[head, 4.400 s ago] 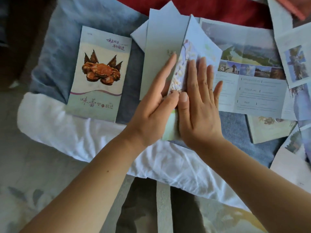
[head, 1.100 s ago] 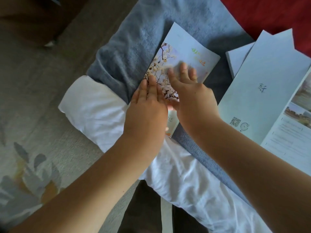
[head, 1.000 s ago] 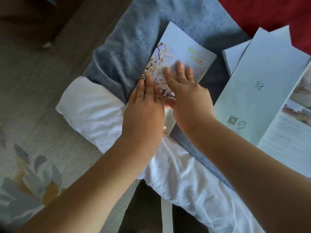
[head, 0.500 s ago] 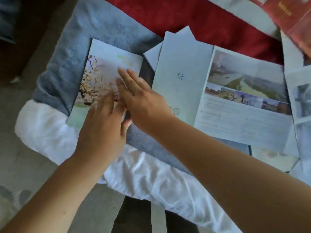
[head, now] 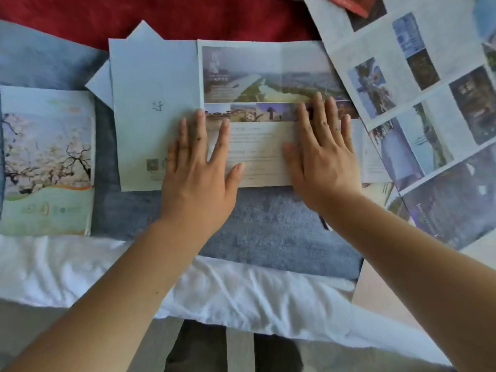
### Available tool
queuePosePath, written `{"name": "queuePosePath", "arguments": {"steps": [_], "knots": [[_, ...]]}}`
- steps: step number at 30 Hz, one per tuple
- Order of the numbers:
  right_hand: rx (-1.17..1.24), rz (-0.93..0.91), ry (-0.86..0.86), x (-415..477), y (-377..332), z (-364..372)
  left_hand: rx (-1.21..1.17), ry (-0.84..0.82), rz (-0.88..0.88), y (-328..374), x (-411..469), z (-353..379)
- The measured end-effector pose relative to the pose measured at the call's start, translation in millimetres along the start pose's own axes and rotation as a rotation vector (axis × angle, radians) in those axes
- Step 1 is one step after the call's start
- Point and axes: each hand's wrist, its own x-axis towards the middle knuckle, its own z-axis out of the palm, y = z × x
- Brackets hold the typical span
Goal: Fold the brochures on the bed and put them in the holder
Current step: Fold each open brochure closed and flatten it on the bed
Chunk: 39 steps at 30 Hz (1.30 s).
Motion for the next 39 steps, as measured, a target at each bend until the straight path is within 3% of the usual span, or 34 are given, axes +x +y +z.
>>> {"name": "queuePosePath", "arguments": {"steps": [13,16,22,30,35,39], "knots": [[0.017,0.243,0.036,-32.6,108.4,-21.1,0.116,-0.045,0.19,111.7,44.7,15.4],[0.059,0.23,0.016,-39.2,119.1,-21.3,0.14,-0.037,0.222,128.2,52.1,17.2],[0.095,0.197,0.009,-55.9,121.9,-16.2,0.167,-0.02,0.257,151.1,59.6,23.0],[0.178,0.232,0.164,-73.9,105.2,-3.1,0.156,0.009,0.244,171.6,47.5,34.2],[0.171,0.254,0.171,-90.0,81.5,-6.9,0.119,0.025,0.225,174.4,52.2,36.4],[0.19,0.07,0.05,-104.6,79.5,-21.2,0.136,0.012,0.263,178.0,65.7,34.5]]}}
